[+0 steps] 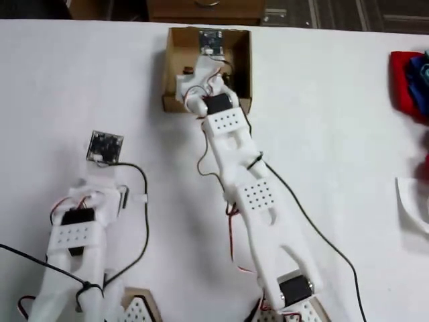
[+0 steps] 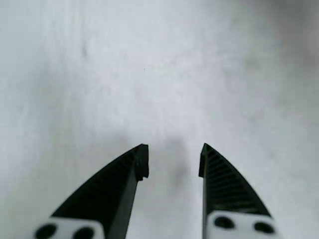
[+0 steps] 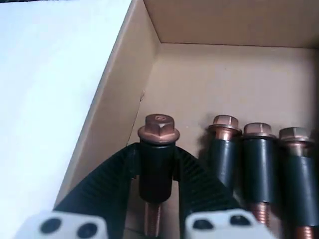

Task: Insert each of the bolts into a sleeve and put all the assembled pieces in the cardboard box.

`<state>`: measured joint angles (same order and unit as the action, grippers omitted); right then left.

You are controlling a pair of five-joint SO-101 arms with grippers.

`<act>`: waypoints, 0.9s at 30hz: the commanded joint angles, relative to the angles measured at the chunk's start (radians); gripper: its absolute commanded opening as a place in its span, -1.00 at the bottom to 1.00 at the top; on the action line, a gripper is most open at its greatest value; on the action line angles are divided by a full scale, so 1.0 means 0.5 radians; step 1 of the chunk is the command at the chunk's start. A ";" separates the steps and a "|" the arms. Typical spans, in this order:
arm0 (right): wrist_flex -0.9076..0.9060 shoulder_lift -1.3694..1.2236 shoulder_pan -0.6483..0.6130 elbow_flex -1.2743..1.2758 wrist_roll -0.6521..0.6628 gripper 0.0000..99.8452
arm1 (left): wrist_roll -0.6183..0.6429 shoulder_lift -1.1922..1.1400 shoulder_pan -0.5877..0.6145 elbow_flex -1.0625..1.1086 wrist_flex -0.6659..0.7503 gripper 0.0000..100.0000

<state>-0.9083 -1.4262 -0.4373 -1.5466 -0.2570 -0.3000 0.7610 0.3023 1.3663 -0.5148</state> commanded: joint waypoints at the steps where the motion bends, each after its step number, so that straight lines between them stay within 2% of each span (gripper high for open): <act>1: 0.002 0.032 0.023 -0.141 -0.012 -0.96 | 0.003 0.003 -0.018 0.005 0.040 -0.64; 6: 0.002 0.029 0.023 -0.144 -0.012 -0.95 | 0.003 0.003 -0.018 0.005 0.040 -0.64; 11: 0.002 0.044 0.041 -0.163 -0.025 -0.77 | 0.003 0.003 -0.018 0.005 0.040 -0.64; 23: -0.032 0.146 0.097 -0.252 -0.021 -0.90 | 0.003 0.003 -0.018 0.005 0.040 -0.64; 27: -0.244 0.290 0.127 -0.252 -0.025 -0.91 | 0.003 0.003 -0.018 0.005 0.040 -0.64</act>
<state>-0.9666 -1.4093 -0.3943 -1.6295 -0.2631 -0.3000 0.7610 0.3023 1.3663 -0.5148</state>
